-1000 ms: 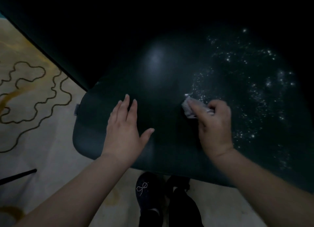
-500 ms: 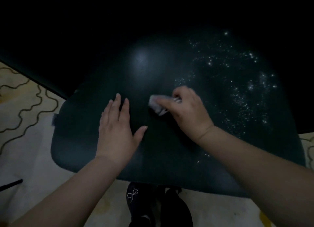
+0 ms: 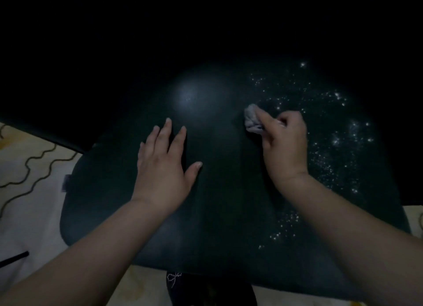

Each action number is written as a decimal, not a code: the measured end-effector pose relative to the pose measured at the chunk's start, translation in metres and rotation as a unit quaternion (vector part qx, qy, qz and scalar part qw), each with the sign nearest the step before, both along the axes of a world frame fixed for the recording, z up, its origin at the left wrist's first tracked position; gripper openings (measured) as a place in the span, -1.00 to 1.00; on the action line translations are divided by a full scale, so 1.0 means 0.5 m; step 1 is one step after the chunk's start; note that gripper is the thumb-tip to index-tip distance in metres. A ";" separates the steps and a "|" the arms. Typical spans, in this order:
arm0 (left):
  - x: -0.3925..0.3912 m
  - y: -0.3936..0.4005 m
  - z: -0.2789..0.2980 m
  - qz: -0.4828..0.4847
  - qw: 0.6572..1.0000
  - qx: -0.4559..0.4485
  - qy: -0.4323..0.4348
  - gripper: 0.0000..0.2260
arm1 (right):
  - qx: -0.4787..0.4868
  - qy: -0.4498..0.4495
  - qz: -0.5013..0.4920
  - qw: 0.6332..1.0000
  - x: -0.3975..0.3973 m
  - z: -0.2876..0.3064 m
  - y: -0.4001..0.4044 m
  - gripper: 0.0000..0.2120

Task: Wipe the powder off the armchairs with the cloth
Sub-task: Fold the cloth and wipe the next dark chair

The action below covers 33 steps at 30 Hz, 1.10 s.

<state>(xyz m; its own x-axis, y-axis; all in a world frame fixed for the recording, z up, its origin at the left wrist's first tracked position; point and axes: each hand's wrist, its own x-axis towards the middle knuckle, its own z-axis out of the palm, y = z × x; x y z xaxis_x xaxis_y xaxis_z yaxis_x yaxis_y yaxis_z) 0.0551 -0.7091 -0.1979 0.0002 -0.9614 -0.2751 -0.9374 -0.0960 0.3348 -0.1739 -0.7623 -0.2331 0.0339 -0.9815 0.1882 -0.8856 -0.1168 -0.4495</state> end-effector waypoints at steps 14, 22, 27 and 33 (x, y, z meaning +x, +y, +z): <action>-0.057 -0.091 0.008 -0.011 1.000 0.002 -0.006 -0.31 | 0.022 -0.027 -0.035 0.999 -0.037 -0.002 -0.019 -0.46; -0.077 -0.125 0.000 -0.019 0.999 -0.002 -0.029 -0.31 | 0.001 0.006 0.094 0.996 0.003 -0.009 -0.092 -0.46; -0.079 -0.154 0.005 -0.031 0.999 -0.002 -0.028 -0.29 | 0.033 -0.036 -0.080 0.996 -0.024 -0.004 -0.047 -0.45; -0.095 -0.197 0.014 -0.051 0.998 0.021 -0.030 -0.20 | 0.014 0.005 0.059 0.998 0.013 -0.008 -0.093 -0.34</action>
